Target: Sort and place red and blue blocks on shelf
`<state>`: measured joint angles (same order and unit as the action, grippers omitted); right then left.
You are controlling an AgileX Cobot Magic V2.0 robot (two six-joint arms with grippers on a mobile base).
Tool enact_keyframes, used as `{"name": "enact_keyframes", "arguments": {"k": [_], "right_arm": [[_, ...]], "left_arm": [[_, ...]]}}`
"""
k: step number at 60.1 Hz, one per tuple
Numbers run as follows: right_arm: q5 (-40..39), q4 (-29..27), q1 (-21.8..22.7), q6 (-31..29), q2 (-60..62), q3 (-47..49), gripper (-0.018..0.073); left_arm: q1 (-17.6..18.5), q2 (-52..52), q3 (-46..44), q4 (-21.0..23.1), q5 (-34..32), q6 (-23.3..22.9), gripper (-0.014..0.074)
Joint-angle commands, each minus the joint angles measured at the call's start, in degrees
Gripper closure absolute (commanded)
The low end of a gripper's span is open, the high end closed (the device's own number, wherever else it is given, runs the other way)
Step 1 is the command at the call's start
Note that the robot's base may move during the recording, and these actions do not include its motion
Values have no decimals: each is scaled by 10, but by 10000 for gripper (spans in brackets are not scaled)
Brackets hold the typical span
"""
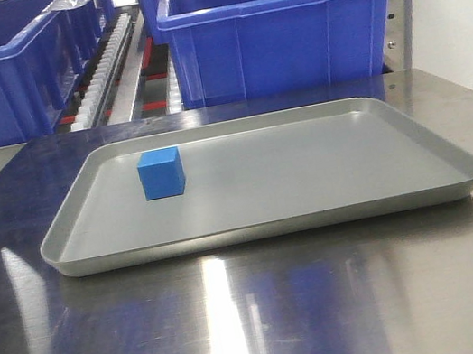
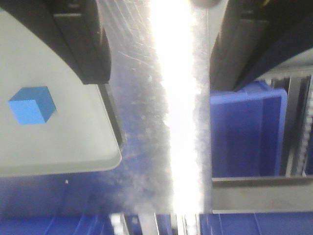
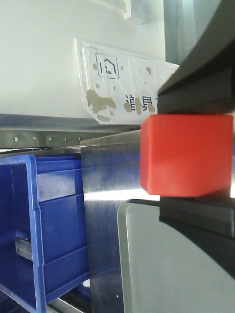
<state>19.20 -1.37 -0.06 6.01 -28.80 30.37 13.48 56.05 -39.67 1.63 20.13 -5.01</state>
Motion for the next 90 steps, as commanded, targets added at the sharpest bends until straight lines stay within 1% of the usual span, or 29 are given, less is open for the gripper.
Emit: {"name": "enact_keyframes", "arguments": {"k": [1,3,5,10,15,23,35,42,46,49,56,62,67,85,90], "right_arm": [[-53,6,4,-1,0,15,501],[-53,6,4,-1,0,15,501],[-53,6,4,-1,0,15,501],[-53,6,4,-1,0,15,501],[-53,6,4,-1,0,15,501],[-53,6,4,-1,0,15,501],[-53,6,4,-1,0,15,501],[-53,6,4,-1,0,15,501],[-53,6,4,-1,0,15,501],[-53,6,4,-1,0,15,501],[-53,6,4,-1,0,15,501],[-53,6,4,-1,0,15,501],[-53,6,4,-1,0,15,501],[-53,6,4,-1,0,15,501],[-53,6,4,-1,0,15,501]], "left_arm": [[15,30,-69,20,6,1,91],[20,42,-85,27,19,1,40],[27,58,-105,35,32,1,26],[54,105,-160,53,63,1,64],[82,143,-203,56,91,0,96],[123,210,-270,56,131,-21,99],[158,308,-349,51,176,-53,101],[176,355,-380,49,190,-54,101],[184,377,-393,46,197,-55,101],[190,390,-399,38,198,-66,101],[206,416,-414,-16,205,-98,101],[215,433,-427,-47,207,-114,101],[220,442,-437,-51,208,-114,100],[220,466,-469,-51,222,-115,100],[220,469,-472,-51,224,-126,100]]}}
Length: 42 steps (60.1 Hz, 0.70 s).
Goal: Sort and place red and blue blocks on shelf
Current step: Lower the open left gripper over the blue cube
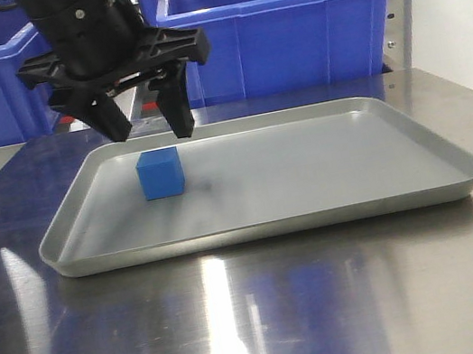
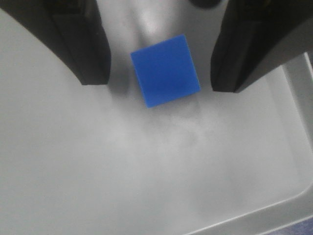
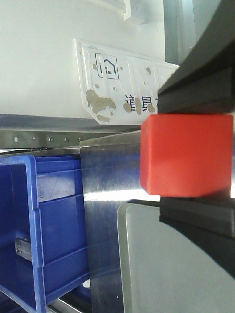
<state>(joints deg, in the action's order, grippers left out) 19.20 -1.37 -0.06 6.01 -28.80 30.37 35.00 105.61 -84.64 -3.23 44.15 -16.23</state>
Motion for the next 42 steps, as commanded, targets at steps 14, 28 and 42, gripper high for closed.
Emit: {"name": "enact_keyframes", "arguments": {"k": [14,28,42], "right_arm": [[-53,6,4,-1,0,15,501],[-53,6,4,-1,0,15,501],[-53,6,4,-1,0,15,501]], "left_arm": [[5,-18,-22,-19,-16,-44,101],[5,-9,-22,-20,-21,-73,101],[5,3,-22,-20,-25,-87,101]]}}
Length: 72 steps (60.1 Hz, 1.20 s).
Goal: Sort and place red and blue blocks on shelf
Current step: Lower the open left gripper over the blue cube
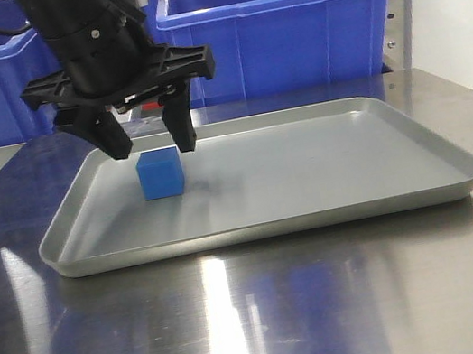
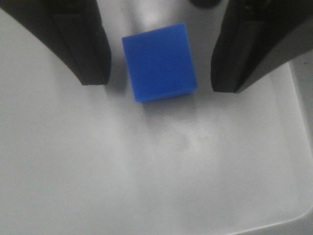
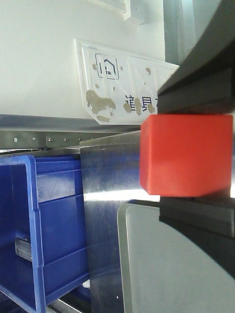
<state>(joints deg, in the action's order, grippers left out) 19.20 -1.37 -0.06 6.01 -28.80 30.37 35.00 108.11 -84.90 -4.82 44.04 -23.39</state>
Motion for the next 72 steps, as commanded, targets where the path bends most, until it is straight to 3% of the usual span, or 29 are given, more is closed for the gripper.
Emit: {"name": "enact_keyframes", "arguments": {"k": [1,57,65,72], "right_arm": [[-53,6,4,-1,0,15,501],[-53,6,4,-1,0,15,501],[-53,6,4,-1,0,15,501],[-53,6,4,-1,0,15,501]], "left_arm": [[5,-21,-19,-4,-24,-15,101],[5,17,-20,-4,-43,-20,109],[5,17,-20,-3,-39,-20,185],[5,17,-20,-3,-28,-20,350]]}}
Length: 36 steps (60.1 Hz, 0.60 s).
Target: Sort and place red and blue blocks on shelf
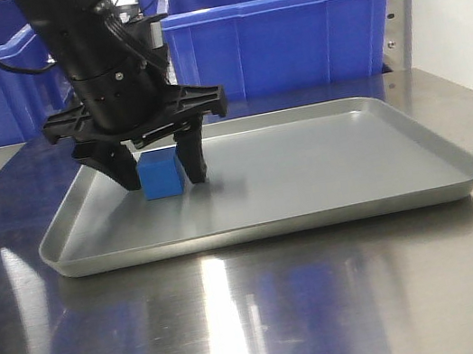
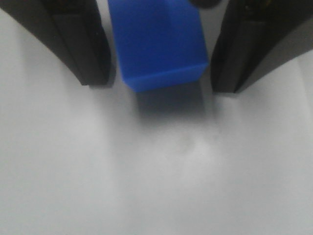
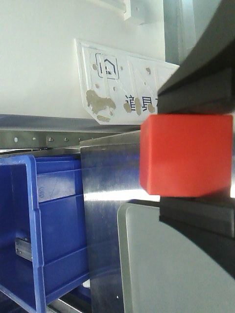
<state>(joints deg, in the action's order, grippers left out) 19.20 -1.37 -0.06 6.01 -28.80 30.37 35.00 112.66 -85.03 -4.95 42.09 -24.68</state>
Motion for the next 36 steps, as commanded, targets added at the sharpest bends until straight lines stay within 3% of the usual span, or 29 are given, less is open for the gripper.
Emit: {"name": "enact_keyframes", "arguments": {"k": [1,7,21,36], "right_arm": [[-53,6,4,-1,0,15,501],[-53,6,4,-1,0,15,501],[-53,6,4,-1,0,15,501],[-53,6,4,-1,0,15,501]], "left_arm": [[5,-28,-19,-2,-8,-7,373],[5,-28,-19,-4,1,-7,532],[3,-56,-19,-40,0,-7,514],[-8,-68,-19,-24,-6,-7,514]]}}
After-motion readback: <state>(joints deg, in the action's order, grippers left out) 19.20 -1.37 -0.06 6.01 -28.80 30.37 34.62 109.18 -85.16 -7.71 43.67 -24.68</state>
